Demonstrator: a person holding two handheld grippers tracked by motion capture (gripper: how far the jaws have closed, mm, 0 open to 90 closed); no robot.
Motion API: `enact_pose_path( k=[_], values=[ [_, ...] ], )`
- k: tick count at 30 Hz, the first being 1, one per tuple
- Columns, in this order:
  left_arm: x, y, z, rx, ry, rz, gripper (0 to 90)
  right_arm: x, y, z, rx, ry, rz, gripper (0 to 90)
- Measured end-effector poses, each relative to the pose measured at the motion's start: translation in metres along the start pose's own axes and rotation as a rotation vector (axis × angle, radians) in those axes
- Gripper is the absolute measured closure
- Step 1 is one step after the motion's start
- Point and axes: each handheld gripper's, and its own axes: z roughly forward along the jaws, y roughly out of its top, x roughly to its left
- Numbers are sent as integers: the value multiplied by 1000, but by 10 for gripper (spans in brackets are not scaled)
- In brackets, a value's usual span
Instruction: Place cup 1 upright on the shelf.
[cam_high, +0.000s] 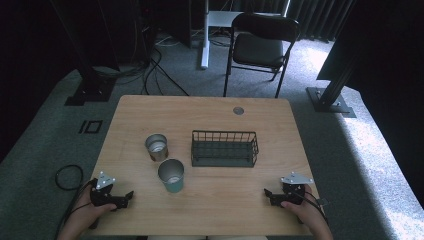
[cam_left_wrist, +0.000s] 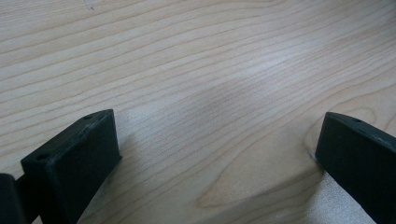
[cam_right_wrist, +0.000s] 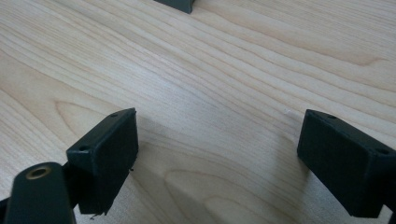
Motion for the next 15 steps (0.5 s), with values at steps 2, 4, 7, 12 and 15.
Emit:
enact_pose_path(
  k=[2, 4, 7, 12, 15],
  values=[
    [0, 0, 0, 0, 0, 0, 2, 0, 0, 0, 0, 0, 0, 121],
    [0, 0, 0, 0, 0, 0, 2, 0, 0, 0, 1, -2, 3, 121],
    [0, 0, 0, 0, 0, 0, 2, 1, 0, 0, 2, -6, 7, 120],
    [0, 0, 0, 0, 1, 0, 2, 3, 0, -1, -3, 3, 5, 121],
    [0, 0, 0, 0, 0, 0, 2, 6, 1, 0, 1, 22, -4, 122]
  ],
)
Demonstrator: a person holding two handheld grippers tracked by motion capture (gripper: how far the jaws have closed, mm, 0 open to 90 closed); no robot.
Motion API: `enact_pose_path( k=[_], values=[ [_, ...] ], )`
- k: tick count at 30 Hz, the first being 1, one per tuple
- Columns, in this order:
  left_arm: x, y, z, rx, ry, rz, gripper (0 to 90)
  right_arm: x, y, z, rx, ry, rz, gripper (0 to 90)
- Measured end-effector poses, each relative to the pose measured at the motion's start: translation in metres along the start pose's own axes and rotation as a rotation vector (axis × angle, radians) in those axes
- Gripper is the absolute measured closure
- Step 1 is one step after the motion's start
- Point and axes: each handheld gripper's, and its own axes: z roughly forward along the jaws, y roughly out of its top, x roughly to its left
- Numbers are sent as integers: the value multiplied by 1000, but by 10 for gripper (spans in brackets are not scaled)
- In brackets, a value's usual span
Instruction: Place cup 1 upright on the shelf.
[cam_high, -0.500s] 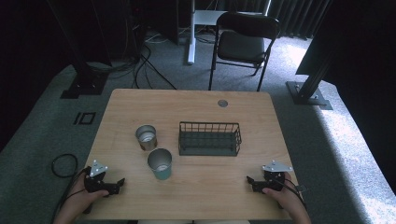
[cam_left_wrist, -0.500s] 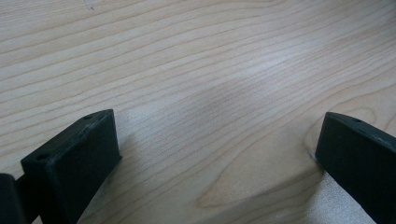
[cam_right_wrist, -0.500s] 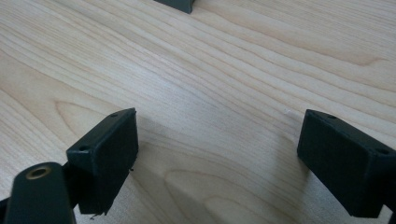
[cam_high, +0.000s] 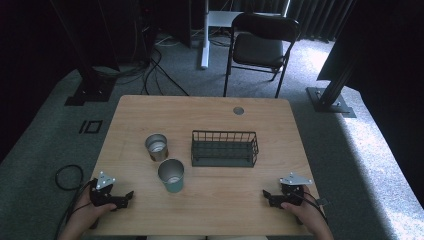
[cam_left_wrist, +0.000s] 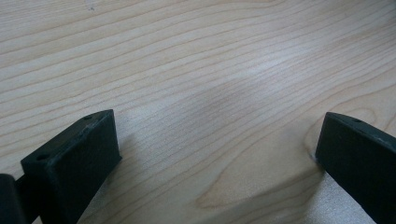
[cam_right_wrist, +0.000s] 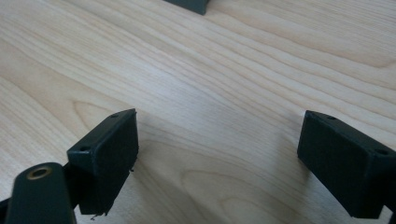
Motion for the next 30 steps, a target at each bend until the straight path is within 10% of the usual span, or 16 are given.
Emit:
enact_pose_path(
  k=[30],
  values=[
    [0, 0, 0, 0, 0, -1, 1, 55, 41, 25, -50, 171, -151, 128]
  ],
)
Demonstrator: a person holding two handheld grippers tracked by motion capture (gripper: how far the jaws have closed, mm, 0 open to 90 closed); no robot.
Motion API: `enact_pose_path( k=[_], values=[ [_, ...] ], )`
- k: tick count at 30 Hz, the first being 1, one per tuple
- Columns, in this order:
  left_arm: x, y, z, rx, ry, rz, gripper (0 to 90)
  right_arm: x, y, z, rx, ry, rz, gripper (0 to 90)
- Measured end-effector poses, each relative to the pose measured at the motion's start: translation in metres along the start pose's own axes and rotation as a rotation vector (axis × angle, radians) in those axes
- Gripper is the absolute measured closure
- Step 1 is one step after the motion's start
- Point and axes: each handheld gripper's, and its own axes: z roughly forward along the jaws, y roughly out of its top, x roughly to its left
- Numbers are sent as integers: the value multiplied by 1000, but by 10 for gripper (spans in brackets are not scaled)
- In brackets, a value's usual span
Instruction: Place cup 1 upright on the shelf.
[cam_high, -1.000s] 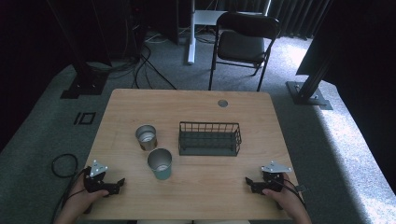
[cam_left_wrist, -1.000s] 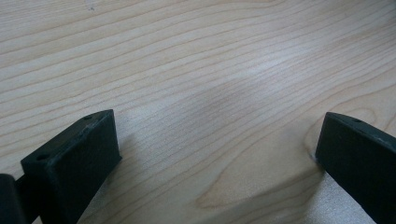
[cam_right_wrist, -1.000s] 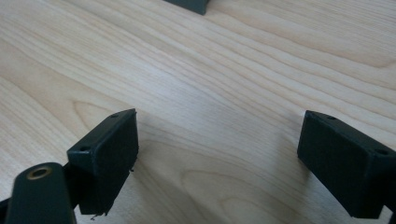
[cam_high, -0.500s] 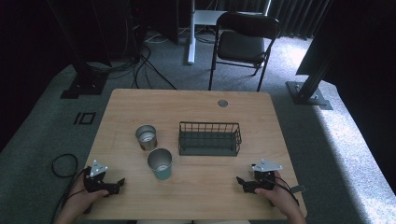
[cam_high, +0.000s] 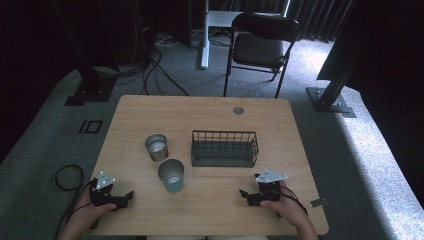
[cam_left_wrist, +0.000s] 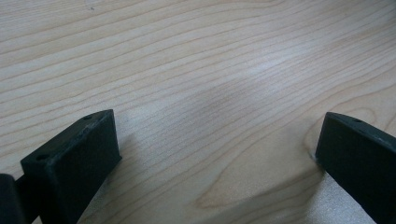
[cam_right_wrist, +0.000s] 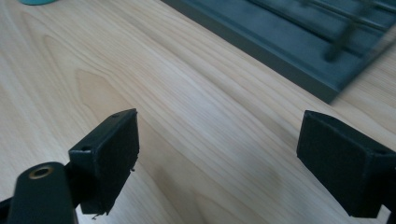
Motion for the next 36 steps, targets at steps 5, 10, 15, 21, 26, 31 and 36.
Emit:
enact_pose_path(
  k=[5, 10, 15, 21, 26, 31, 36],
  values=[
    [0, 0, 0, 0, 0, 0, 2, 9, 7, 10, -7, 32, -20, 128],
    [0, 0, 0, 0, 0, 0, 1, 17, 15, 18, -19, 50, -35, 129],
    [0, 0, 0, -1, 0, -1, 1, 27, 27, 29, -33, 79, -54, 128],
    [0, 0, 0, -1, 0, 0, 2, 36, 36, 38, -47, 105, -74, 128],
    [0, 0, 0, -1, 0, 0, 2, 47, 44, 46, -57, 135, -103, 129],
    [0, 0, 0, -1, 0, 0, 2, 58, 51, 55, -63, 160, -130, 129],
    [0, 0, 0, -1, 0, -1, 2, 70, 61, 65, -74, 185, -149, 129]
  ],
)
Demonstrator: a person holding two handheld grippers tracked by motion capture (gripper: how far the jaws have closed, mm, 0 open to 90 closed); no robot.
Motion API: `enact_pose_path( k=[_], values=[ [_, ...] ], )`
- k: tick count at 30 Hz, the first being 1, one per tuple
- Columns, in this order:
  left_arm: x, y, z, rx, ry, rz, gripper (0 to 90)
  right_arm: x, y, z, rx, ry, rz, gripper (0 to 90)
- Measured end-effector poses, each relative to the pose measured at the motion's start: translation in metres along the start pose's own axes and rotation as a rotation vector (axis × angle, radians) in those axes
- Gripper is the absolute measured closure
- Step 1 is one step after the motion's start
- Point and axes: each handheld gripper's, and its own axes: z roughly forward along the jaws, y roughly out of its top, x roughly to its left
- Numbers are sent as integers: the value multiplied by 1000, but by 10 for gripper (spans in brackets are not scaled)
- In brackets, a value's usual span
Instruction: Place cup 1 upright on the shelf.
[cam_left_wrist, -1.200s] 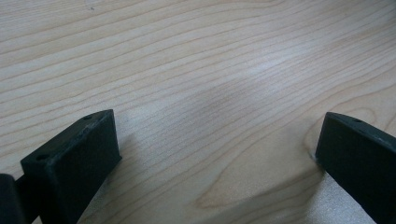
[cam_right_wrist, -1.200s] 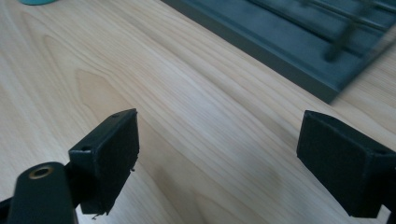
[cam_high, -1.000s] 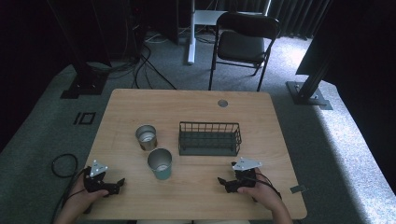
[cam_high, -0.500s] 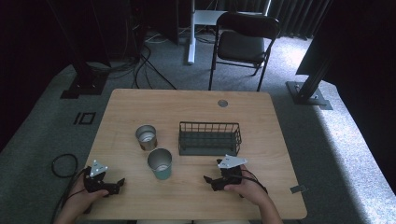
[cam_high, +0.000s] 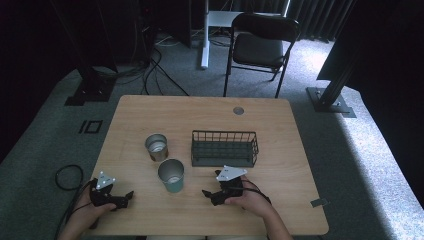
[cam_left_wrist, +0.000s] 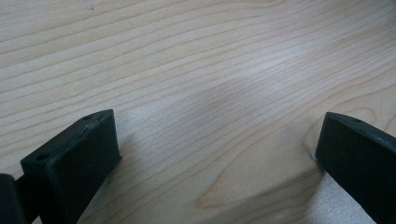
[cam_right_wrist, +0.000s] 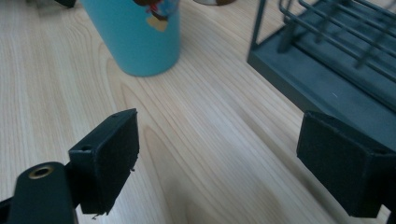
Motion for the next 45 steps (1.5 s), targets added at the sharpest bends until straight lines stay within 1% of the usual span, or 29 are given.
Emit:
enact_pose_path(
  k=[2, 3, 7, 9, 10, 11, 13, 14, 18, 21, 22, 25, 26, 31, 34, 37, 40, 42, 45],
  values=[
    [0, 0, 0, 1, 0, 0, 2, 1, 2, 2, -3, -1, -3, 129],
    [0, 0, 0, 1, 0, 0, 2, 4, 5, 6, -10, 13, -4, 129],
    [0, 0, 0, 0, 0, 0, 2, 9, 10, 12, -22, 30, -11, 129],
    [0, 0, 0, 0, 0, 0, 1, 12, 14, 16, -39, 47, -13, 129],
    [0, 0, 0, 0, 0, 0, 1, 12, 14, 16, -39, 47, -13, 129],
    [0, 0, 0, 0, 0, 0, 2, 15, 17, 18, -47, 51, -21, 129],
    [0, 0, 0, 0, 0, 0, 2, 16, 18, 19, -51, 57, -23, 129],
    [0, 0, 0, 1, 0, 0, 2, 19, 21, 22, -67, 62, -31, 129],
    [0, 0, 0, 0, 0, 0, 2, 24, 29, 26, -89, 77, -45, 129],
    [0, 0, 0, 0, 0, 0, 2, 26, 34, 28, -97, 80, -54, 129],
    [0, 0, 0, 0, 0, 0, 2, 28, 37, 30, -101, 85, -65, 129],
    [0, 0, 0, 0, 0, 0, 2, 30, 41, 32, -106, 89, -69, 129],
    [0, 0, 0, 0, 0, 0, 2, 32, 45, 34, -117, 95, -72, 129],
    [0, 0, 0, 0, 0, 0, 2, 35, 50, 39, -125, 107, -83, 129],
    [0, 0, 0, 0, 0, 0, 2, 38, 56, 45, -136, 115, -91, 128],
    [0, 0, 0, 0, 0, 0, 2, 40, 58, 48, -144, 124, -91, 126],
    [0, 0, 0, 0, 0, 0, 2, 41, 60, 54, -154, 124, -77, 124],
    [0, 0, 0, 0, 0, 0, 2, 42, 61, 57, -162, 126, -88, 121],
    [0, 0, 0, 0, 0, 0, 2, 43, 63, 60, -169, 124, -84, 121]
  ],
)
